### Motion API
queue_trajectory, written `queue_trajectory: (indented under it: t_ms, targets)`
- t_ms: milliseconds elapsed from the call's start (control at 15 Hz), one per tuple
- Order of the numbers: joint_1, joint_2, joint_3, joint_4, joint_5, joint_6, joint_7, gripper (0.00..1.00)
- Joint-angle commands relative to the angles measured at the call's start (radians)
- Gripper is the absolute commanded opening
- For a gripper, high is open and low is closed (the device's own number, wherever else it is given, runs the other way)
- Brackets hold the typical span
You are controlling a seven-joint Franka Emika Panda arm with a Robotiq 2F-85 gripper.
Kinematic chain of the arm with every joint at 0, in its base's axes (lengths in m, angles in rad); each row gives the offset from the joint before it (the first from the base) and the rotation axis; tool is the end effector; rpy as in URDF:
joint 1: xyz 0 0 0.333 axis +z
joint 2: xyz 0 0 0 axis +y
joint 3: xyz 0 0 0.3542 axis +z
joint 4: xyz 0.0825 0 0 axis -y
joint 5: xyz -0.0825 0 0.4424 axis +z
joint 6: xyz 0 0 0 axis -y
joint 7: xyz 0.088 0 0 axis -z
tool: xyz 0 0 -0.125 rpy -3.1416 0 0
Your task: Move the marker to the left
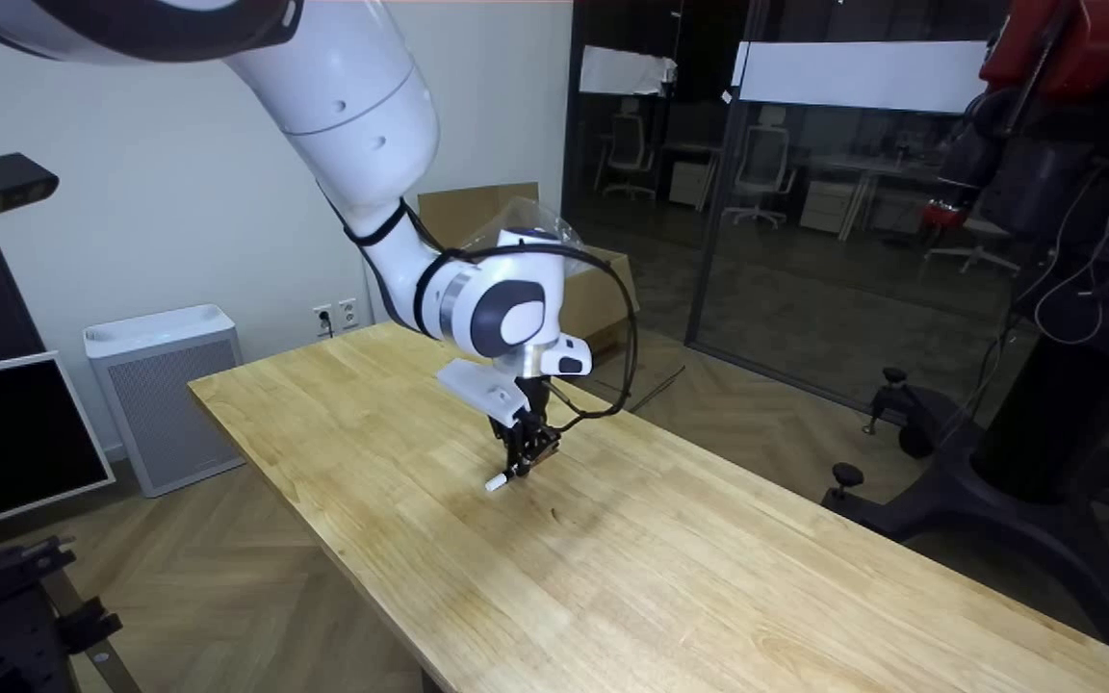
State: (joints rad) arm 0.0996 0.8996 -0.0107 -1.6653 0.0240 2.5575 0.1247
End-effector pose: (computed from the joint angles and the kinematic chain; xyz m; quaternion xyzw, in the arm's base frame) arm 0.7232 0.0648 0.0372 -0.9997 0.0259 0.0039 0.0020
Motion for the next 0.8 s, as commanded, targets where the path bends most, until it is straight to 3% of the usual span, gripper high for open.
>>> queue_trajectory:
  t_ms: [0,733]
  targets:
    - [0.023,0.018,-0.017,0.036,-0.007,0.006,0.044,0.04]
    - [0.025,0.016,-0.024,0.036,-0.005,0.001,0.052,0.04]
